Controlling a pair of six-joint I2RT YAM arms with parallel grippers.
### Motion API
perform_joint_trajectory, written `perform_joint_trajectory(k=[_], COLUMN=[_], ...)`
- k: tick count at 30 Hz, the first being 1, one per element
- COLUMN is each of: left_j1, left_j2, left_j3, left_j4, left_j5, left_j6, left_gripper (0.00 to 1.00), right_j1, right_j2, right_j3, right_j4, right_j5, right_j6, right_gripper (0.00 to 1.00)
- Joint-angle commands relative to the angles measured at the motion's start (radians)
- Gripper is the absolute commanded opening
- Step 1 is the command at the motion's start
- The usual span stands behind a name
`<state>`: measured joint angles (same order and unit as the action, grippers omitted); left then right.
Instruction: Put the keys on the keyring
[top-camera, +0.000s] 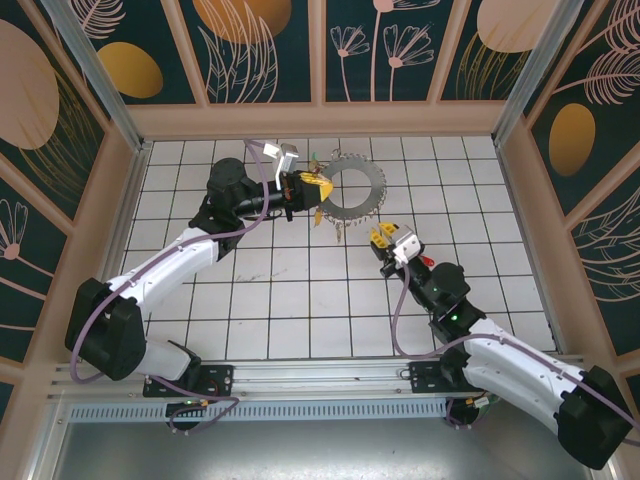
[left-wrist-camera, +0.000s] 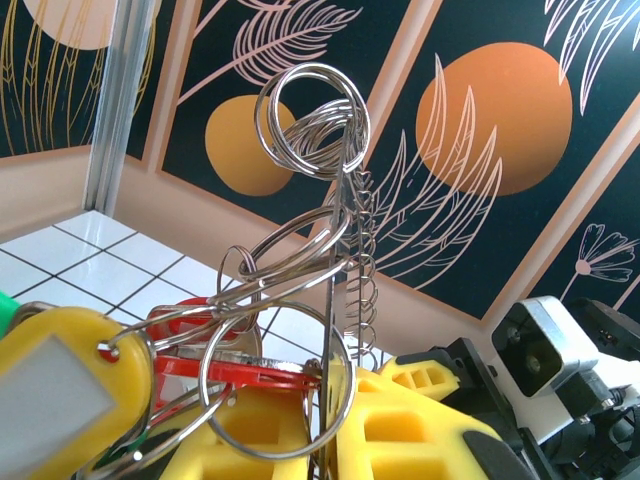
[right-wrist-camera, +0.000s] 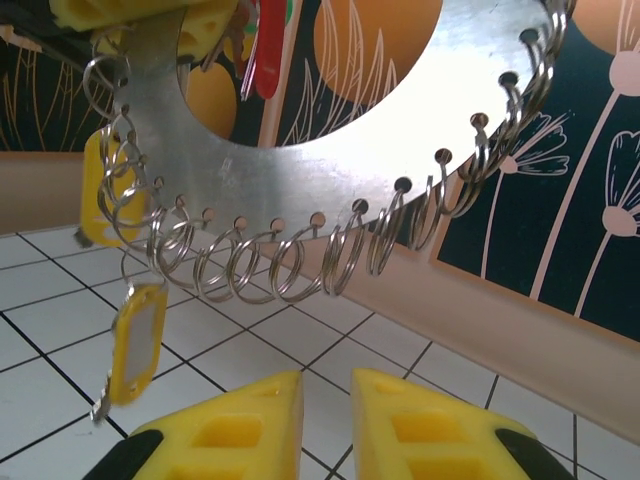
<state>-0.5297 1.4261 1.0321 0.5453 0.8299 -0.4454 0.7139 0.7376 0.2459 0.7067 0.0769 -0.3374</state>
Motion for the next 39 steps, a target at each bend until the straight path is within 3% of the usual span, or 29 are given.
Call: perform_joint_trajectory(k=[1, 15, 25, 32, 39], left_j1=[0.004, 0.004, 0.004, 0.004, 0.004], left_j2=[-0.032, -0.03, -0.046, -0.052, -0.053], left_j3=[0.006, 0.003, -0.001, -0.001, 0.003], left_j4=[0.033, 0.042, -0.025, -0.042, -0.074], left_j5=[0.007, 0.006, 0.002, -0.001, 0.002], left_j6=[0.02, 0.011, 0.056, 0.07, 0.091], left_gripper=[0.05, 0.05, 0.05, 0.05, 0.05], right_j1=[-0.009, -0.01, -0.011, -0.011, -0.011], right_j2=[-0.024, -0.017, -0.033, -0.03, -0.022], right_j3=[-0.013, 0.017, 0.026, 0.052, 0.059], right_j4=[0.026, 0.02, 0.028, 0.004, 0.022], right_j5=[-0.036, -0.098, 0.056, 0.019, 0.063], right_j6=[0.029, 0.038, -0.002, -0.025, -0.04], right_gripper=[0.2, 0.19, 0.2, 0.2, 0.2])
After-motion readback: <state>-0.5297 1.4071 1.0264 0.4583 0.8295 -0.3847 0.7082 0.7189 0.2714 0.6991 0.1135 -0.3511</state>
